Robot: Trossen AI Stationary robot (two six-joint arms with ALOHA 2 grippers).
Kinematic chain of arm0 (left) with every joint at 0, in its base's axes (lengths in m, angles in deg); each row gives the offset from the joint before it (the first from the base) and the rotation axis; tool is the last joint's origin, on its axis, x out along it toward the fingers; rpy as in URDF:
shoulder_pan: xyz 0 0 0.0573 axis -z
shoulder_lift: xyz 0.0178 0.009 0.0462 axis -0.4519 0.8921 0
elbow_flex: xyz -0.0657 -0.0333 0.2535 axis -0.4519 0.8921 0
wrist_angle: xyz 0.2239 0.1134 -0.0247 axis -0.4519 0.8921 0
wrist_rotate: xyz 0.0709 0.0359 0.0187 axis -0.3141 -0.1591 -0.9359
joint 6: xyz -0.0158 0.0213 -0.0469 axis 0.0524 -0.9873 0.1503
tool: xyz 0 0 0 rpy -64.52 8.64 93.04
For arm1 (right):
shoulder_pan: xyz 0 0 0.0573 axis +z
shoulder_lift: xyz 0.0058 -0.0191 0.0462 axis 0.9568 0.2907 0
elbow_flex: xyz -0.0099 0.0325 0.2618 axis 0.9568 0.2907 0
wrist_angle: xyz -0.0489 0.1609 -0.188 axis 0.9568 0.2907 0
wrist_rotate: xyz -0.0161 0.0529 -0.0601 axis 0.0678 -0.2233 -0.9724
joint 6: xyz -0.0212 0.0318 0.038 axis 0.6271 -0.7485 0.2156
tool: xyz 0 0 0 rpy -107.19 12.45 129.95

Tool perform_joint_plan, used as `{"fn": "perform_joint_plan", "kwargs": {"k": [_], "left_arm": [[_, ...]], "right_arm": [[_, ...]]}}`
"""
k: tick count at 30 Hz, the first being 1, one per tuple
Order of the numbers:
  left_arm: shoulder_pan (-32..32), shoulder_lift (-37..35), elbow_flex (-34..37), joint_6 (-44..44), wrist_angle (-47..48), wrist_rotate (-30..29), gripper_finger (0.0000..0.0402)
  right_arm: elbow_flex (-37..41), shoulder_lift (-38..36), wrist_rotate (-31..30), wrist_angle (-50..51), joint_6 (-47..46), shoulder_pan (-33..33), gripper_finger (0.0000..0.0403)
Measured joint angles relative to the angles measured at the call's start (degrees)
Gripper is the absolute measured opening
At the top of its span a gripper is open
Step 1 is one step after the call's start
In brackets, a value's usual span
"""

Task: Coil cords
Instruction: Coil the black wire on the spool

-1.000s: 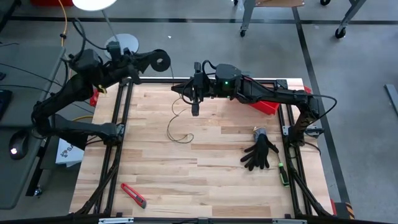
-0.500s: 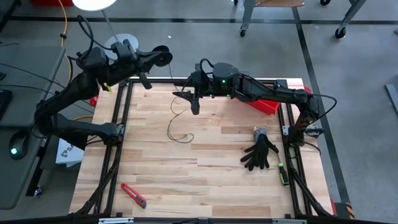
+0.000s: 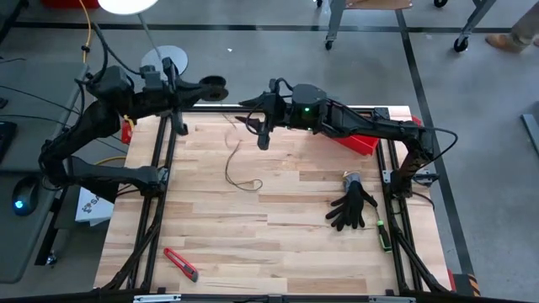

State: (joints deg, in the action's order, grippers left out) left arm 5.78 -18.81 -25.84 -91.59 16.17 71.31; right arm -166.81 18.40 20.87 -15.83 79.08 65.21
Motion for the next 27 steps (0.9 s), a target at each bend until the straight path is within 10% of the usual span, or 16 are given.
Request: {"fn": "perform_joint_plan", "kwargs": {"k": [10, 27], "left_arm": [[-2.6, 4.3, 0.1, 3.4, 2.2, 13.8, 0.0], [-0.5, 9.8, 0.0, 8.1, -7.0, 12.9, 0.0]], "right_arm": [[0.0, -3.7, -0.1, 0.3, -2.5, 0.0, 0.0177], [0.0, -6.7, 8.0, 5.3, -4.1, -0.7, 0.0176]]}}
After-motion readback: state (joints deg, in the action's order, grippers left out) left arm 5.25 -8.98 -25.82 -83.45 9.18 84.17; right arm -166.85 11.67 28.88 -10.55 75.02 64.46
